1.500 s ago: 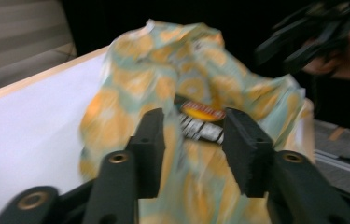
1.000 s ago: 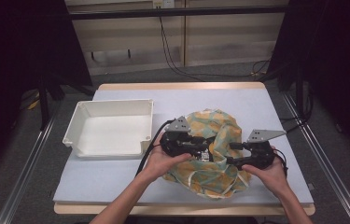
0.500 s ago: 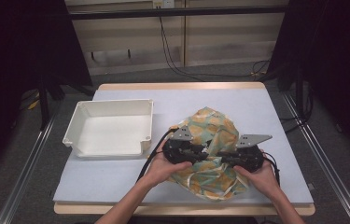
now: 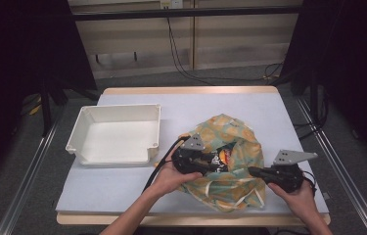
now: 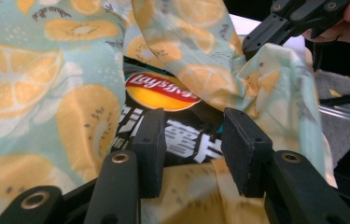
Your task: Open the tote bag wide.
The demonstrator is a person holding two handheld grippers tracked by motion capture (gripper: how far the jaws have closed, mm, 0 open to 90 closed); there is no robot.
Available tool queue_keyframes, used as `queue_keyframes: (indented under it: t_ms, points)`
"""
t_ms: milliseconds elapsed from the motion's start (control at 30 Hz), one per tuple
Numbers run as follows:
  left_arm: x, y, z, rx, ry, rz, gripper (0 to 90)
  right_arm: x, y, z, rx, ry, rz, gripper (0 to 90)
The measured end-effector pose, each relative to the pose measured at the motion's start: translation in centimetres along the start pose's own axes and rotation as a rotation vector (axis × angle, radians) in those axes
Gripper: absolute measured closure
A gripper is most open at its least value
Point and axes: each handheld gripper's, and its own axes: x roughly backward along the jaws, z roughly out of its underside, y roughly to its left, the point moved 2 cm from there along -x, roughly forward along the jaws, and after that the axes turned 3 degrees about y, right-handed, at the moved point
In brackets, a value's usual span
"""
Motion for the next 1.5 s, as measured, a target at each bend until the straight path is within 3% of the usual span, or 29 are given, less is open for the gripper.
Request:
queue_keyframes:
  t_ms: [200, 233, 367, 567, 633, 667, 700, 767, 1033, 1133, 1233, 1267, 1400, 1467, 1500]
  points:
    - [0.8, -0.8, -2.5, -0.035, -0.032, 0.028, 65.6, 1.2, 0.0, 2.0, -0.017, 0.023, 0.021, 90.0]
    - [0.6, -1.0, -3.1, -0.048, -0.029, 0.043, 70.2, 1.6, 0.0, 2.6, -0.036, 0.017, 0.016, 90.0]
    - [-1.1, -1.4, -4.4, -0.094, 0.022, 0.052, 73.6, 1.7, 0.2, 3.1, -0.037, 0.024, 0.011, 90.0]
    - [-4.4, -1.3, -4.0, -0.119, 0.114, 0.026, 69.7, 1.7, 0.7, 3.8, -0.038, 0.022, -0.006, 90.0]
    - [-5.0, -1.1, -3.5, -0.109, 0.107, 0.033, 64.5, 1.7, 0.6, 3.9, -0.042, 0.022, -0.009, 90.0]
    - [-4.9, -1.1, -3.3, -0.086, 0.057, 0.084, 64.7, 1.7, 0.6, 3.9, -0.040, 0.019, -0.010, 90.0]
    - [-4.9, -1.1, -3.3, -0.092, 0.048, 0.052, 64.7, 1.7, 0.6, 3.9, -0.040, 0.019, -0.010, 90.0]
    - [-5.3, -1.0, -2.9, -0.129, 0.115, -0.003, 63.8, 1.6, 0.5, 3.8, -0.043, 0.013, -0.015, 90.0]
    - [-5.9, -1.3, -2.3, -0.210, 0.171, -0.025, 48.8, 1.3, 0.4, 3.5, -0.043, 0.005, -0.017, 90.0]
    - [-6.2, -1.1, -2.1, -0.236, 0.185, -0.046, 47.3, 1.4, 0.3, 3.4, -0.050, -0.003, -0.013, 90.0]
    - [-6.3, -1.3, -2.3, -0.258, 0.195, -0.072, 47.2, 1.4, 0.2, 3.3, -0.053, -0.009, -0.014, 90.0]
    - [-6.3, -1.3, -2.5, -0.258, 0.199, -0.061, 47.3, 1.4, 0.2, 3.3, -0.054, -0.008, -0.014, 90.0]
    - [-6.0, -1.2, -3.7, -0.286, 0.195, -0.078, 54.3, 1.3, 0.2, 3.3, -0.058, -0.007, -0.013, 90.0]
    - [-6.4, -1.4, -3.9, -0.303, 0.222, -0.064, 54.6, 1.4, 0.1, 3.3, -0.053, -0.012, -0.013, 90.0]
    - [-6.7, -1.4, -3.8, -0.317, 0.243, -0.086, 54.6, 1.5, 0.1, 3.3, -0.056, -0.011, -0.015, 90.0]
